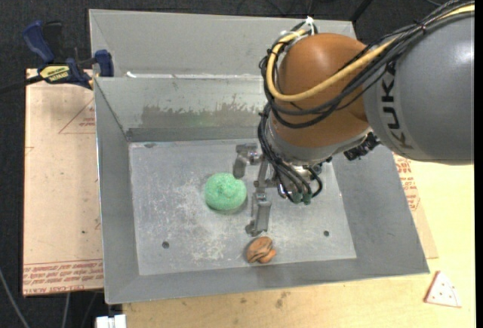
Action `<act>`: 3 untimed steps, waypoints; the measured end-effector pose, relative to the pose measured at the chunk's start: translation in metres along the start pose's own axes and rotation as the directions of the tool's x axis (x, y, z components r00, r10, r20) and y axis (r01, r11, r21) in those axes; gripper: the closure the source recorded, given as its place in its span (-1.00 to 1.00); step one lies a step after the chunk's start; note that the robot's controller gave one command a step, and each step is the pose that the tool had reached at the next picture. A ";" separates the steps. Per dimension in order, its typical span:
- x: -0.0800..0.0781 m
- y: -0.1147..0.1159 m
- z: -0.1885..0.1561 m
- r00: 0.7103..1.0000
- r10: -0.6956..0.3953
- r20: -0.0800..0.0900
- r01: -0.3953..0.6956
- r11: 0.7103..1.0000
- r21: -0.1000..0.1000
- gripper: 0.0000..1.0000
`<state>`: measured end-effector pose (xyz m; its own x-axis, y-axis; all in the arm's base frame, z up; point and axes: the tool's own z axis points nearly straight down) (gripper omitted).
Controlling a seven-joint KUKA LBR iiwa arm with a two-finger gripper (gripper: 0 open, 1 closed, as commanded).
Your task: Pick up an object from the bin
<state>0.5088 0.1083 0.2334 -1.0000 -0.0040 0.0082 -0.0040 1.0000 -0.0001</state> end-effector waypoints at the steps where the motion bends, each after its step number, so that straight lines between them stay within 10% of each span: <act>1: -0.002 -0.001 -0.004 1.000 0.003 0.009 -0.003 1.000 -0.001 -1.00; 3: -0.044 -0.024 0.108 0.998 -0.069 0.013 0.069 0.998 -0.001 -1.00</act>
Offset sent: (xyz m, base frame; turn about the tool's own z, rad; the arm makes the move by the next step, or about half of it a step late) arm 0.0676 -0.0244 -0.1116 -0.1202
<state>0.5520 0.0841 0.1246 -0.9973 -0.0729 -0.0052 -0.0729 0.9973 0.0015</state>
